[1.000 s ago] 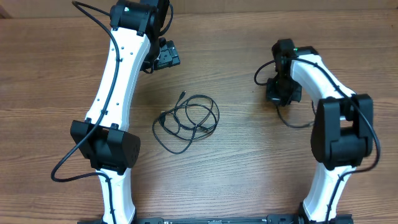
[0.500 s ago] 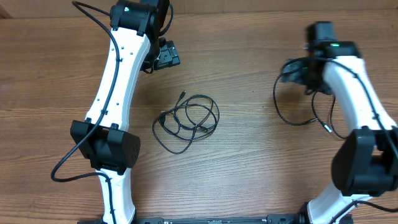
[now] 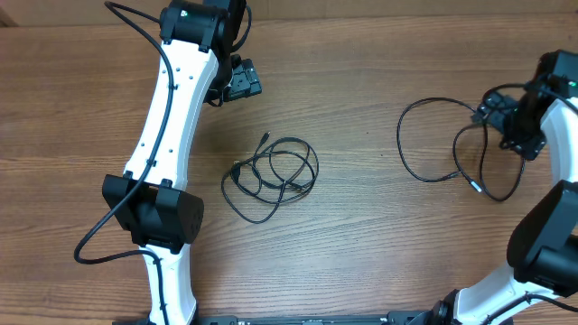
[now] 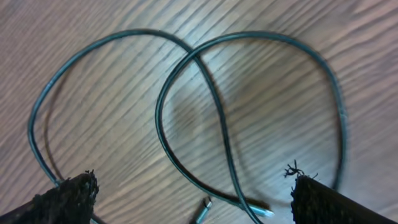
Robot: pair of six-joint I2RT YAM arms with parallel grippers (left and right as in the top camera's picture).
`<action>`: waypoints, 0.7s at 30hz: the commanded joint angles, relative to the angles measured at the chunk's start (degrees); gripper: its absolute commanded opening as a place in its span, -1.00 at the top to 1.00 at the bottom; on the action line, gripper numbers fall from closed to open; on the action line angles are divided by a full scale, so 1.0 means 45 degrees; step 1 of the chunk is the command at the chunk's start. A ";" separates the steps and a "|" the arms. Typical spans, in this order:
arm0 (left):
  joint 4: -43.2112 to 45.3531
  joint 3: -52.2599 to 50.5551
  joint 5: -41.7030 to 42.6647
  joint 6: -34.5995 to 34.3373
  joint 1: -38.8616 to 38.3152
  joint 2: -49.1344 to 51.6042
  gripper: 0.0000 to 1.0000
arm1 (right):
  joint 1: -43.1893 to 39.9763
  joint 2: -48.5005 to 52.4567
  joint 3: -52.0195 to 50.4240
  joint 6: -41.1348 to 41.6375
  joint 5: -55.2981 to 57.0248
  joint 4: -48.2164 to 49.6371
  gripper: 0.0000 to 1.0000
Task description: Untangle cables
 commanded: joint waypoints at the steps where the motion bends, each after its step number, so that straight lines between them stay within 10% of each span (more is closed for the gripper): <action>1: -0.0034 -0.0083 -0.0073 0.0092 -0.0029 0.0039 -0.99 | 0.0204 -0.0121 -0.0835 0.0053 -0.0243 0.0704 -0.98; 21: -0.0034 -0.0083 -0.0073 0.0092 -0.0029 0.0039 -0.99 | 0.0685 0.0000 -0.3570 0.0053 -0.0408 0.3172 -0.12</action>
